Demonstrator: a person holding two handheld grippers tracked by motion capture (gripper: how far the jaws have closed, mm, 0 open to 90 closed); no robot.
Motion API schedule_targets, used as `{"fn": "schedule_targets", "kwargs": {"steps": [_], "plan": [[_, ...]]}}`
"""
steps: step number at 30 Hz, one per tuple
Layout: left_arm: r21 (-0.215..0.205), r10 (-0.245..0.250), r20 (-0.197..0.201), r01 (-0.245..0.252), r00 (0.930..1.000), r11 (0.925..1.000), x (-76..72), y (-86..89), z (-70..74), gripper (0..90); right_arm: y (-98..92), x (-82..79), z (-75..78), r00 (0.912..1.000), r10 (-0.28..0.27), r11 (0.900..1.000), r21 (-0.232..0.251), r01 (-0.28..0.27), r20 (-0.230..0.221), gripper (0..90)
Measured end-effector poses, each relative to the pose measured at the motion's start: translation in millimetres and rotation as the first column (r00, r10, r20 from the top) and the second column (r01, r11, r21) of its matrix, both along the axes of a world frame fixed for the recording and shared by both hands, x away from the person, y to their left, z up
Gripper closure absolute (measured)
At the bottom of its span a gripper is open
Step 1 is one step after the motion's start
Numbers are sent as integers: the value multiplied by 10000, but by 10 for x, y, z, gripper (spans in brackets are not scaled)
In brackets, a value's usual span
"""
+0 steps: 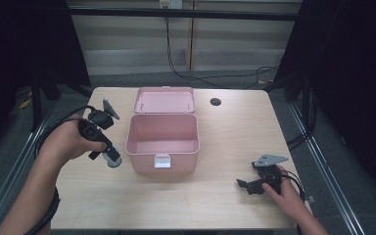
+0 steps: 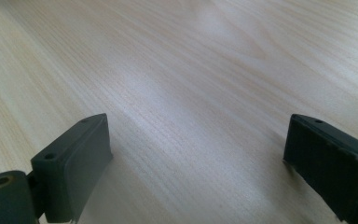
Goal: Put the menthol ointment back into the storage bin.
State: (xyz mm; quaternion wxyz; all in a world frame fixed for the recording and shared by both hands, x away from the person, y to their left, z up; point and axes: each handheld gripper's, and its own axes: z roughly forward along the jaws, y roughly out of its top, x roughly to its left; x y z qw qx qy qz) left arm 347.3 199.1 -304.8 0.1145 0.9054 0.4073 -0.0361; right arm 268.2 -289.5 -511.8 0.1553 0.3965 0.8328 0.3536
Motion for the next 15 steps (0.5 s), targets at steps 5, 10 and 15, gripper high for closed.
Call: {"fn": "schedule_targets", "kwargs": {"steps": [5, 10, 15], "plan": [[-26, 66, 39, -66, 10000, 10000, 59, -22, 94, 501, 0, 0, 0, 10000, 1, 10000, 0, -1, -1, 68], [26, 156, 104, -157, 9998, 9999, 113, -57, 170, 501, 0, 0, 0, 10000, 0, 10000, -2, 0, -1, 68], [151, 174, 172, -177, 9997, 9997, 160, -108, 239, 501, 0, 0, 0, 10000, 1, 10000, 5, -1, -3, 67]]}}
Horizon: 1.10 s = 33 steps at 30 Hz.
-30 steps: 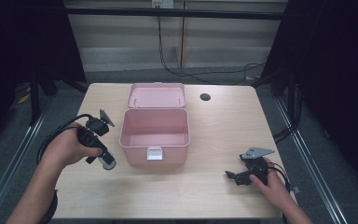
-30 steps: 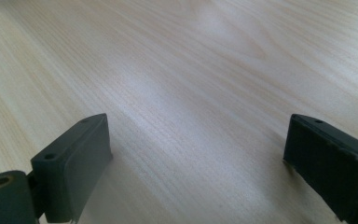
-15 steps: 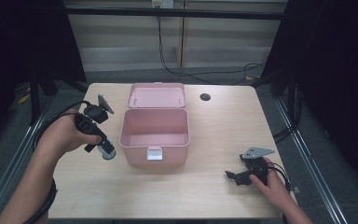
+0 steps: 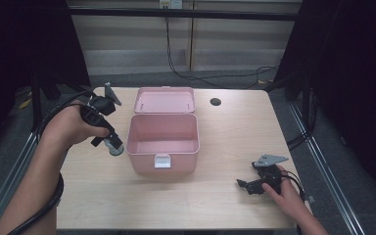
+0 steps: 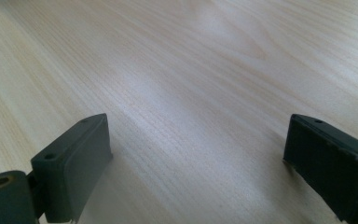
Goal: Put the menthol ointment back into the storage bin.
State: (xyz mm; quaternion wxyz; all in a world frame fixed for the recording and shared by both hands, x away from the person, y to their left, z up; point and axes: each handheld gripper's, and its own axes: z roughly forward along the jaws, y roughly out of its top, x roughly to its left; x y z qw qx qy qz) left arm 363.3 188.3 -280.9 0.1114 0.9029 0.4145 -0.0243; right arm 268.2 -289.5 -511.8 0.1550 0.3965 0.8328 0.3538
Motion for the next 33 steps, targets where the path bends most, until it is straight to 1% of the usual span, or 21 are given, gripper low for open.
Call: {"fn": "schedule_targets", "kwargs": {"steps": [4, 6, 10, 15, 18, 19, 20, 21, 22, 23, 24, 27, 29, 33], "plan": [[-9, -79, 3, 79, 10000, 10000, 35, -55, 32, 501, -1, 0, 2, 10000, 8, 10000, -16, -8, -16, 68], [52, -101, 5, 101, 9999, 9999, 53, -83, 53, 501, -1, 0, 2, 10000, 7, 10000, -16, -7, -15, 68], [11, -132, 60, 132, 9999, 9999, 95, -130, 88, 501, -1, 0, 1, 10000, 8, 10000, -17, -8, -14, 68], [-19, -143, 28, 143, 9999, 9999, 148, -200, 113, 501, -1, 0, 1, 10000, 8, 10000, -15, -8, -15, 68], [42, -202, 107, 202, 9997, 9998, 180, -246, 133, 501, -1, 0, 1, 10000, 7, 10000, -15, -7, -15, 68], [28, -232, 199, 231, 9995, 9997, 193, -260, 143, 501, -1, 0, 1, 10000, 6, 10000, -13, -6, -16, 68], [-21, -198, 247, 198, 9995, 9998, 203, -278, 147, 501, -1, 0, 1, 10000, 8, 10000, -15, -8, -15, 68], [10, -231, 236, 231, 9995, 9997, 211, -295, 155, 501, -1, 0, 1, 10000, 7, 10000, -14, -7, -14, 68], [0, -290, 313, 291, 9991, 9996, 223, -311, 164, 501, -1, 0, 1, 10000, 8, 10000, -14, -8, -15, 68], [-60, -254, 320, 256, 9992, 9997, 231, -331, 167, 501, -1, 0, 2, 10000, 6, 10000, -13, -6, -16, 68], [16, -329, 338, 329, 9989, 9995, 241, -349, 173, 501, -1, 0, 1, 10000, 6, 10000, -12, -6, -15, 68], [19, -370, 376, 369, 9986, 9993, 261, -408, 175, 501, -1, 0, 1, 10000, 8, 10000, -13, -8, -13, 68], [-56, -382, 388, 385, 9985, 9992, 277, -442, 174, 501, -1, 0, 2, 10000, 7, 10000, -13, -7, -17, 68], [-21, -431, 403, 433, 9983, 9991, 309, -508, 164, 501, -1, 0, 1, 10000, 7, 10000, -13, -7, -15, 68]]}}
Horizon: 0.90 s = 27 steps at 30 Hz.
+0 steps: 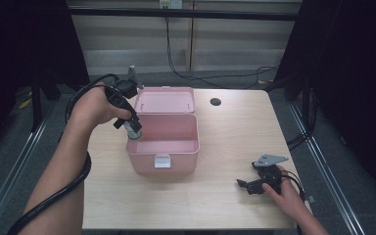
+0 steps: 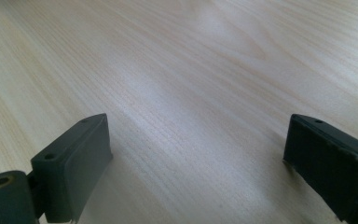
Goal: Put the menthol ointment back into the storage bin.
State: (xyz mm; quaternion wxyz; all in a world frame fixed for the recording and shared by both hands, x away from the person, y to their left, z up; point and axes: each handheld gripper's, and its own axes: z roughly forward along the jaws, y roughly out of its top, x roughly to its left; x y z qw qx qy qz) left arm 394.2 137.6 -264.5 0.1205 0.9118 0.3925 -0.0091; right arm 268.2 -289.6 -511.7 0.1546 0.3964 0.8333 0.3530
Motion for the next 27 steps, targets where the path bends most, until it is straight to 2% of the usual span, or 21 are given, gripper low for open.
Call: {"fn": "schedule_targets", "kwargs": {"steps": [8, 21, 27], "plan": [[-96, -17, -59, 16, 10000, 10000, 64, -120, -32, 501, 0, 0, 0, 10000, 2, 10000, 0, -2, 0, 68], [117, -123, -124, 124, 9998, 9999, 172, -312, -156, 501, 0, 0, 0, 10000, 2, 10000, -3, -2, -2, 68], [199, 13, -116, -11, 9999, 9998, 224, -390, -221, 501, 0, 0, 0, 10000, 1, 10000, -3, -1, -2, 68]]}}
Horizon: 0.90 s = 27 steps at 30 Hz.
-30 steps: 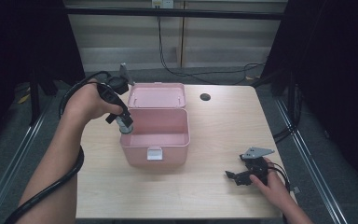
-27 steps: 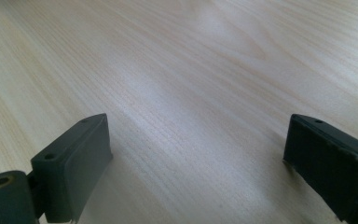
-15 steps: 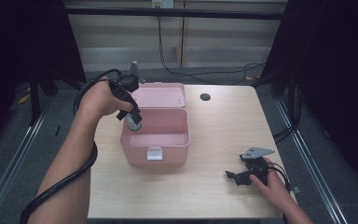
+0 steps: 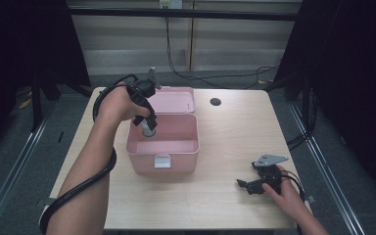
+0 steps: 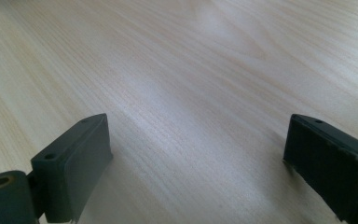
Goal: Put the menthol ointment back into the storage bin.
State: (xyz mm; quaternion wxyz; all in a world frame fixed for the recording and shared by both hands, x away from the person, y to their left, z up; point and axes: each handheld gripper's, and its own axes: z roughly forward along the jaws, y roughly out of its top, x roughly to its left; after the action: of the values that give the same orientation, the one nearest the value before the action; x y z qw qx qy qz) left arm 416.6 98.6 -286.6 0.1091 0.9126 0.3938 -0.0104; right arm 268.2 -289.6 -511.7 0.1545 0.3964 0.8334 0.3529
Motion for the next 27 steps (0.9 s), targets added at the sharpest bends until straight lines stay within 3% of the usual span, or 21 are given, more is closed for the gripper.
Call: {"fn": "schedule_targets", "kwargs": {"steps": [27], "plan": [[72, 278, 4, -278, 9996, 9996, 185, -278, -298, 501, 0, 0, 0, 10000, 0, 10000, -2, 0, 0, 68]]}}
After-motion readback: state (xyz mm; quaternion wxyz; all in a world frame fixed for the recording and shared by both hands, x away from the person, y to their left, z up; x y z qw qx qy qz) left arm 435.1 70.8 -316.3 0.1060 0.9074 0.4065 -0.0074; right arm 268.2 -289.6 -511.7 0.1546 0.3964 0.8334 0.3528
